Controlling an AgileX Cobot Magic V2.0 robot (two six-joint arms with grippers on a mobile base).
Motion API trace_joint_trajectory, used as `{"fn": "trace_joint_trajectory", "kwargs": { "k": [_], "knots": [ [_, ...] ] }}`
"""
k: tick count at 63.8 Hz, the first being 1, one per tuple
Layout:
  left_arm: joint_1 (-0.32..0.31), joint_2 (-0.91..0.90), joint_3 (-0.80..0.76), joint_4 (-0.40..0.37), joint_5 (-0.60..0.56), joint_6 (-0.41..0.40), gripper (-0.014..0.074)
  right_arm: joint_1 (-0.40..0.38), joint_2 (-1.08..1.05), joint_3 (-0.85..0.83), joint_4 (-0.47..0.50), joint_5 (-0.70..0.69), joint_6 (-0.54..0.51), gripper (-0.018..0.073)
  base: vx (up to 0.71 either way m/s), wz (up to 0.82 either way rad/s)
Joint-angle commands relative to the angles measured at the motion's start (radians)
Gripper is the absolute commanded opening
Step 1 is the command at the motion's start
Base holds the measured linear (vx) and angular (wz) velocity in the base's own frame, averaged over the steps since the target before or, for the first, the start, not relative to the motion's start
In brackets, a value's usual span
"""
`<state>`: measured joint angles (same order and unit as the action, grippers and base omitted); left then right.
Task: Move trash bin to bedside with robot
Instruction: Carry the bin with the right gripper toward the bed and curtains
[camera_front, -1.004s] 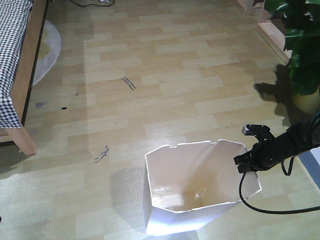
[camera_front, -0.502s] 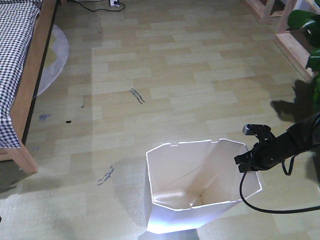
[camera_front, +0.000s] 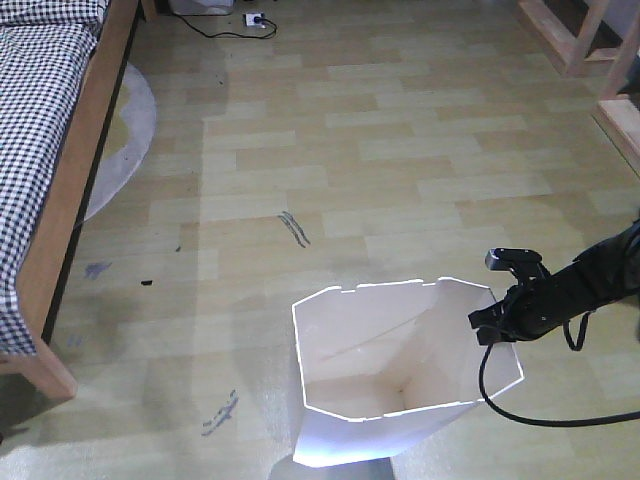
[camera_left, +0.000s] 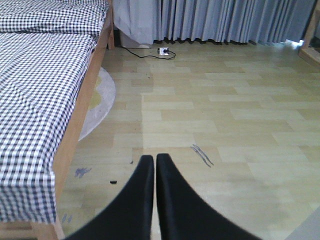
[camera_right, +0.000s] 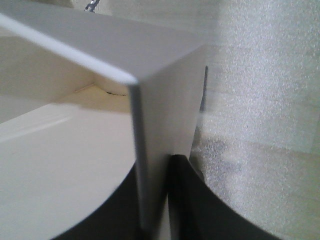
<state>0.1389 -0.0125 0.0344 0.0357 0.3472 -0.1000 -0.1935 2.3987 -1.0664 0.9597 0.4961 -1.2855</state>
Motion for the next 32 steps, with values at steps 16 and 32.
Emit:
{"fn": "trace_joint_trajectory", "kwargs": {
  "k": [16,32],
  "knots": [
    [-0.003,-0.014,0.003,-0.002,-0.066,-0.004,-0.0006,-0.004,-0.077,-0.015,0.062,0.155,0.008,-0.0005,0.40,0.09],
    [-0.003,-0.014,0.003,-0.002,-0.066,-0.004,-0.0006,-0.004,-0.077,-0.015,0.062,0.155,0.008,-0.0005,0.38,0.09]
  ]
}}
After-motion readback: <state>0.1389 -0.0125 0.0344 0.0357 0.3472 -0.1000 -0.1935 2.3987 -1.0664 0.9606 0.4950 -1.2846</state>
